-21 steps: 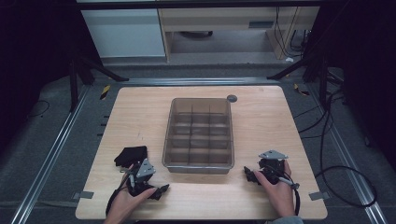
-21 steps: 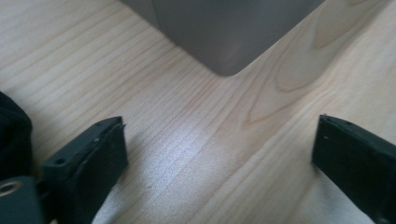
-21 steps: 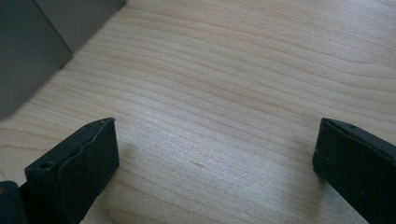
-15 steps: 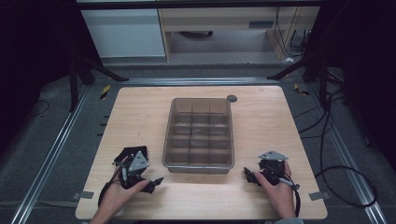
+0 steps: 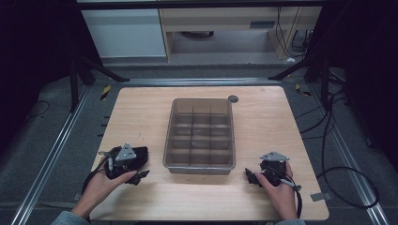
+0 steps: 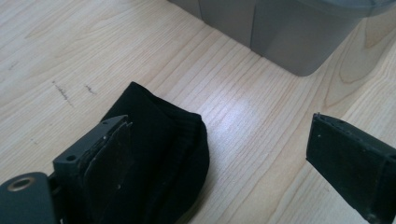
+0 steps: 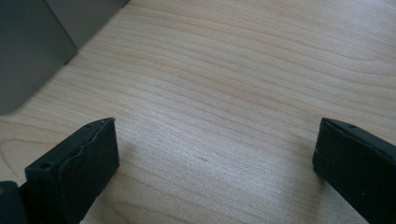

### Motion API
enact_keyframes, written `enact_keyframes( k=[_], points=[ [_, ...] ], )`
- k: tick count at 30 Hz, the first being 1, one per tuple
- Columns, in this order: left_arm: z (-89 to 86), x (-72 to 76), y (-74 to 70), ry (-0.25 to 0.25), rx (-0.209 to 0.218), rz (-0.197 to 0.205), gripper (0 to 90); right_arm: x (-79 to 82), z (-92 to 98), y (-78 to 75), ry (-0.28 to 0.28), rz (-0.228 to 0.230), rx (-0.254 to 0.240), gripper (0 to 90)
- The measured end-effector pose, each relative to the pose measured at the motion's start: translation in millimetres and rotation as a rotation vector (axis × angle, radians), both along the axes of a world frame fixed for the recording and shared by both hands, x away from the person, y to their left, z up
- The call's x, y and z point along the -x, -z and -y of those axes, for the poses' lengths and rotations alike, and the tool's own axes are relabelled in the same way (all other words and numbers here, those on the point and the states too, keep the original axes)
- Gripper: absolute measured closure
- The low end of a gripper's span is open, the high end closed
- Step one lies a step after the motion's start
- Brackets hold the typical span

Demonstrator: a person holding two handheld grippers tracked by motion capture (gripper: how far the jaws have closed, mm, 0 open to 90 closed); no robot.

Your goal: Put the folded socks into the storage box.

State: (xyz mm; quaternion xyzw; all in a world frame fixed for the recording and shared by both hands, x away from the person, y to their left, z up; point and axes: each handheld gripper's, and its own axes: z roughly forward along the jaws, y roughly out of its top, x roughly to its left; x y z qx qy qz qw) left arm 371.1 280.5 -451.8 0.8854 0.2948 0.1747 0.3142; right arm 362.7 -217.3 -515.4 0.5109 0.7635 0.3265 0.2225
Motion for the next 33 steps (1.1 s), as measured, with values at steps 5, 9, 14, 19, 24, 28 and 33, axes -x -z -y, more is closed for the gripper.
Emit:
enact_keyframes(
  k=[5, 9, 14, 19, 24, 28, 33],
  points=[
    [-5.8, -4.7, -23.1, 0.045, -0.073, 0.012, 5.6, 0.3, -0.1, 0.0, -0.001, -0.001, -0.001, 0.7],
    [-9.5, -14.8, -31.3, 0.070, -0.137, -0.010, 5.2, 0.3, 0.0, 0.0, -0.002, 0.000, -0.001, 0.6],
    [-15.6, -27.1, -32.8, 0.089, -0.209, -0.037, 4.9, 0.5, -0.1, 0.0, -0.002, -0.001, -0.001, 0.7],
    [-21.5, -34.6, -31.5, 0.100, -0.256, -0.058, 5.3, 0.5, -0.1, 0.0, -0.002, -0.001, -0.001, 0.7],
    [-22.9, -39.3, -29.8, 0.112, -0.287, -0.072, 8.0, 0.5, -0.1, 0.0, -0.002, -0.001, -0.001, 0.7],
    [-24.5, -44.2, -24.5, 0.130, -0.310, -0.093, 13.4, 0.7, -0.2, 0.0, -0.001, -0.002, -0.002, 0.7],
    [-26.5, -47.9, -19.7, 0.143, -0.311, -0.108, 21.7, 0.7, -0.2, 0.0, -0.001, -0.002, -0.002, 0.7]
  ],
)
